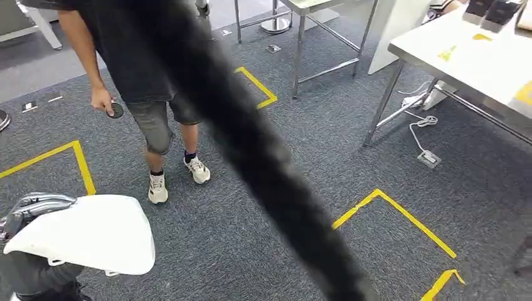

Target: Take the parts from the cabinet and place them on the table.

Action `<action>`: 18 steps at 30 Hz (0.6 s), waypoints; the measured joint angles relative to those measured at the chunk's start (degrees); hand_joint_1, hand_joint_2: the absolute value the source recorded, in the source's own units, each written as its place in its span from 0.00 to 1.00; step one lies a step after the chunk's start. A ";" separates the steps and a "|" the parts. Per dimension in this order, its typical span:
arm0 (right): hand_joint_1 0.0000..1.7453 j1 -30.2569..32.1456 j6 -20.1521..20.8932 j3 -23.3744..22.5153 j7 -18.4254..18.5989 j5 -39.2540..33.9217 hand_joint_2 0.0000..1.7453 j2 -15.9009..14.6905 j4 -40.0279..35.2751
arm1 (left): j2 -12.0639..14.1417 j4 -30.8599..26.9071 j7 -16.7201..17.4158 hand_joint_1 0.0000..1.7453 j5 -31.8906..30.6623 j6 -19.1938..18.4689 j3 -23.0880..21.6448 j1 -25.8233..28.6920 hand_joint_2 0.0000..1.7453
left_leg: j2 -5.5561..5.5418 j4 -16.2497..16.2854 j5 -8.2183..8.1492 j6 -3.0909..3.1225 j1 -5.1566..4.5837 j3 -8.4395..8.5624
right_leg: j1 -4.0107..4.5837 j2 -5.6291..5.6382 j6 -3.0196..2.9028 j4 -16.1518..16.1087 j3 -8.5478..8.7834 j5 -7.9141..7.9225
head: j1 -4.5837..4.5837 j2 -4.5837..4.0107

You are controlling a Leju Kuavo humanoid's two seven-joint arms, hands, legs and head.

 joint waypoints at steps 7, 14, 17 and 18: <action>0.00 0.34 0.02 -0.28 0.26 0.04 0.00 0.02 0.00 | 0.00 0.00 1.80 1.00 -1.68 -0.57 -0.02 0.14 1.00 | -3.18 -13.14 4.96 1.72 -0.32 6.16 | -0.49 4.64 2.67 -0.55 -0.95 1.34 | -0.02 0.00; 0.00 0.04 0.00 -0.39 0.22 -0.24 0.00 0.15 0.02 | -0.11 -0.24 1.99 1.00 -3.21 -0.57 -0.15 0.56 1.00 | 2.44 -13.86 5.81 3.16 -0.54 5.70 | -0.13 -2.59 3.20 16.99 -8.74 -6.94 | 0.22 0.00; 0.00 0.06 -0.07 -0.66 0.24 -0.52 0.00 0.15 0.02 | -0.13 -0.24 2.39 1.00 -5.03 -0.48 -0.31 0.52 1.00 | 4.66 -13.50 5.39 2.89 -0.57 5.79 | 0.10 -4.95 2.76 4.28 -1.17 -1.30 | 0.22 0.00; 0.00 -0.11 -0.07 -0.72 0.24 -0.57 0.00 0.15 0.02 | -0.13 -0.24 2.65 1.00 -5.79 -0.31 -0.33 0.51 1.00 | 5.33 -13.29 5.17 2.62 -0.73 5.80 | 0.49 -7.94 2.34 0.33 0.61 -1.56 | 0.22 0.00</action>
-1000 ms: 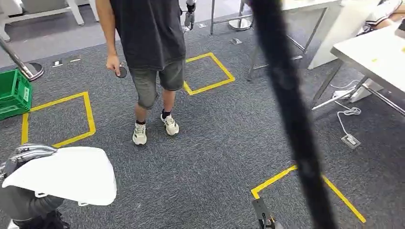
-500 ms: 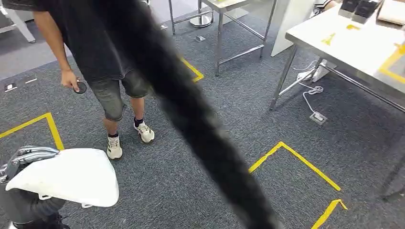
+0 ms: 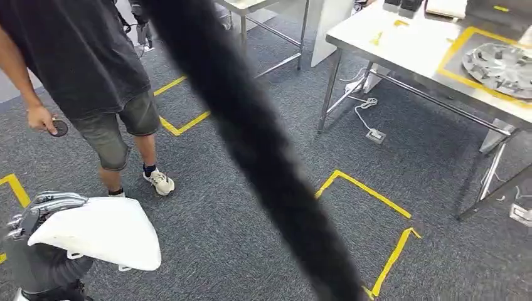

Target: Take the parts from the cabinet and place them on the table.

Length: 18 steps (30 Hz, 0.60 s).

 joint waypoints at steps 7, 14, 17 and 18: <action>0.00 0.08 -0.18 -0.44 0.33 -0.20 0.00 0.13 -0.02 | -0.20 0.07 0.26 1.00 -0.91 0.15 -0.11 -0.14 1.00 | -3.68 3.65 -3.27 -2.34 0.21 -0.99 | -0.41 4.02 -2.24 -0.88 0.21 1.19 | -0.26 0.00; 0.00 0.03 0.00 -0.55 1.60 0.31 0.00 0.13 0.00 | -0.15 0.90 1.09 1.00 -0.39 -0.68 -0.13 -0.15 1.00 | -6.20 6.74 -1.20 -2.99 1.30 -2.91 | -0.66 9.67 -1.99 -0.47 0.11 1.36 | -0.26 0.00; 0.00 -0.25 0.07 -0.57 1.95 0.50 0.00 0.13 -0.02 | -0.11 0.83 0.33 1.00 -0.35 -1.16 -0.15 -0.32 1.00 | -10.32 0.72 -0.28 -2.60 1.64 -0.63 | -0.80 11.90 -0.54 -0.07 -0.87 1.65 | -0.28 0.00; 0.00 -0.12 0.09 -0.57 1.97 0.53 0.00 0.13 -0.02 | -0.13 0.85 0.48 1.00 0.11 -1.77 -0.20 -0.36 1.00 | -9.68 0.75 -0.25 -2.13 1.30 -0.73 | -0.92 12.29 -0.10 -0.31 -1.08 1.89 | -0.37 0.00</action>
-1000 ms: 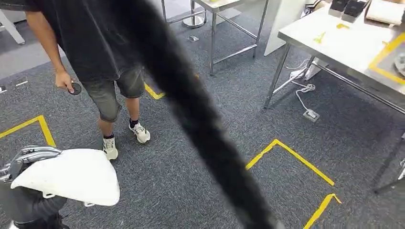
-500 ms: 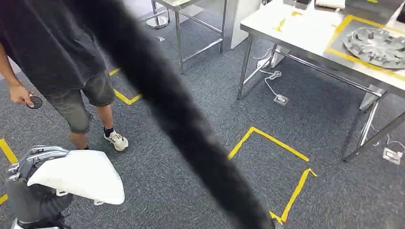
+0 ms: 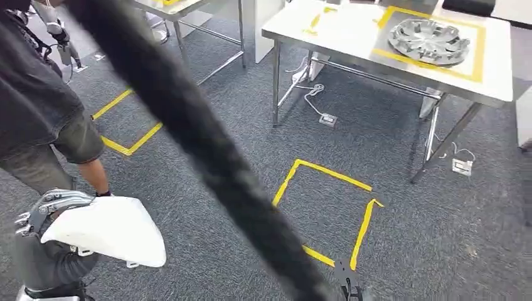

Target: Take the parts from the cabinet and place them on the table.

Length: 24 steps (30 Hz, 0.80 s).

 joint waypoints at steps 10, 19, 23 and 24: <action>0.00 0.26 0.00 -0.04 -0.94 -0.37 0.00 0.02 0.00 | -0.35 0.57 0.11 1.00 -0.78 0.44 -0.85 -0.32 1.00 | 7.93 -0.78 0.88 2.43 -0.79 0.13 | 0.28 -7.10 0.95 12.75 -5.59 -4.96 | 0.42 0.00; 0.00 0.31 -0.15 -0.09 -0.63 -0.50 0.00 -0.09 0.00 | -0.48 0.68 0.96 1.00 0.79 -0.02 -1.27 -2.28 1.00 | 6.24 1.20 -1.30 -0.13 -0.97 -0.17 | 0.42 -8.45 -2.05 -0.83 2.00 -1.10 | 0.15 0.00; 0.00 0.00 -0.11 -0.17 -0.50 -0.92 0.00 -0.09 0.00 | -0.29 1.57 1.03 1.00 1.29 -0.26 -1.27 -2.15 1.00 | 4.62 16.25 -7.46 -0.65 -0.63 -7.47 | 0.41 -6.29 -2.33 -0.79 1.93 -1.15 | 0.11 0.00; 0.00 0.04 -0.11 -0.24 -0.44 -0.98 0.00 -0.09 0.00 | -0.26 1.81 1.05 1.00 1.53 -0.28 -1.27 -2.16 1.00 | 4.60 16.01 -6.29 -0.69 -0.49 -7.62 | 0.36 -5.51 -2.31 -0.78 1.97 -1.16 | 0.11 0.00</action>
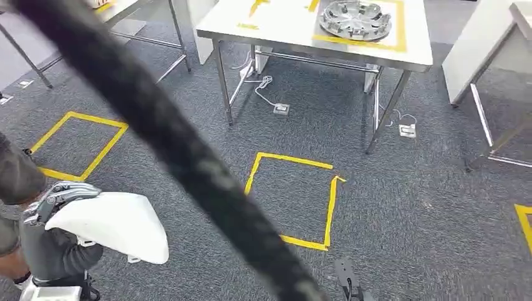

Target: Take the parts from the cabinet and place them on the table.

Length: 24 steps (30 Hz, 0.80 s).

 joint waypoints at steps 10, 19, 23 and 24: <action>0.00 0.47 0.11 -0.72 -0.07 -0.26 0.00 0.13 0.02 | -0.15 0.66 -0.44 1.00 0.72 0.00 -0.04 -0.71 1.00 | -2.08 -16.93 7.75 2.26 0.61 7.48 | -0.49 3.19 3.09 1.51 -1.72 -0.38 | -0.05 0.00; 0.00 0.29 -0.81 -0.77 -0.79 0.02 0.00 0.17 0.02 | -0.22 1.20 -0.37 1.00 0.79 0.13 -0.04 -0.83 1.00 | 3.46 -16.82 5.77 2.67 -0.35 9.27 | 0.31 -2.72 2.19 1.32 -2.62 1.64 | 0.22 0.00; 0.00 0.37 -1.05 -0.77 -1.53 0.02 0.00 0.17 0.02 | -0.22 1.18 -0.26 1.00 1.16 0.41 -0.04 -1.06 1.00 | 3.73 -17.51 4.67 1.48 -0.52 9.62 | 1.12 -2.79 0.84 0.84 -1.73 -0.44 | 0.15 0.00; 0.00 0.34 -1.01 -0.77 -1.68 0.00 0.00 0.20 0.02 | -0.28 0.97 -0.24 1.00 1.29 0.46 -0.04 -1.15 1.00 | 3.76 -17.55 4.14 0.84 -0.71 10.65 | 0.58 -2.48 0.31 0.23 -0.73 -0.70 | 0.22 0.00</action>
